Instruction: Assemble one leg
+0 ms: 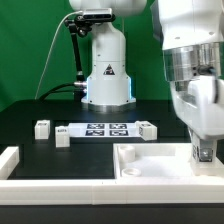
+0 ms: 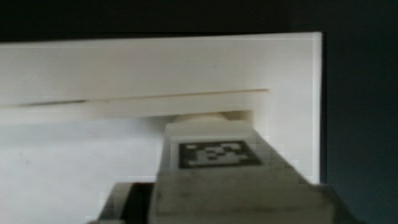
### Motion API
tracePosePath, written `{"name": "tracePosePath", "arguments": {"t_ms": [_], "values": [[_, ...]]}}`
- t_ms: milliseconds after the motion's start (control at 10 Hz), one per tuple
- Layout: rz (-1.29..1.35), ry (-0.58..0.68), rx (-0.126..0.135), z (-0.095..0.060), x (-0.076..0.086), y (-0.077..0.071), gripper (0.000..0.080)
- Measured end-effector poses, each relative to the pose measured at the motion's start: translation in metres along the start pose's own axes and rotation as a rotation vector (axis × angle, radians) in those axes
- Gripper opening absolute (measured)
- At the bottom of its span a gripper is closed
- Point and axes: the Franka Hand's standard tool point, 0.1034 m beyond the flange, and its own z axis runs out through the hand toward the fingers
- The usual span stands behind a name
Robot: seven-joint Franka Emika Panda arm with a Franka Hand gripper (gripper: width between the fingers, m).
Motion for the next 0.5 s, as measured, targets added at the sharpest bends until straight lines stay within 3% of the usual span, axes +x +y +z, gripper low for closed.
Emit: {"name": "tracePosePath", "arguments": {"t_ms": [300, 500], "values": [[0.237, 0.002, 0.006, -0.0003, 0.0032, 0.0001, 0.0288], [0.248, 0.005, 0.005, 0.0, 0.0041, 0.0005, 0.0288]]}}
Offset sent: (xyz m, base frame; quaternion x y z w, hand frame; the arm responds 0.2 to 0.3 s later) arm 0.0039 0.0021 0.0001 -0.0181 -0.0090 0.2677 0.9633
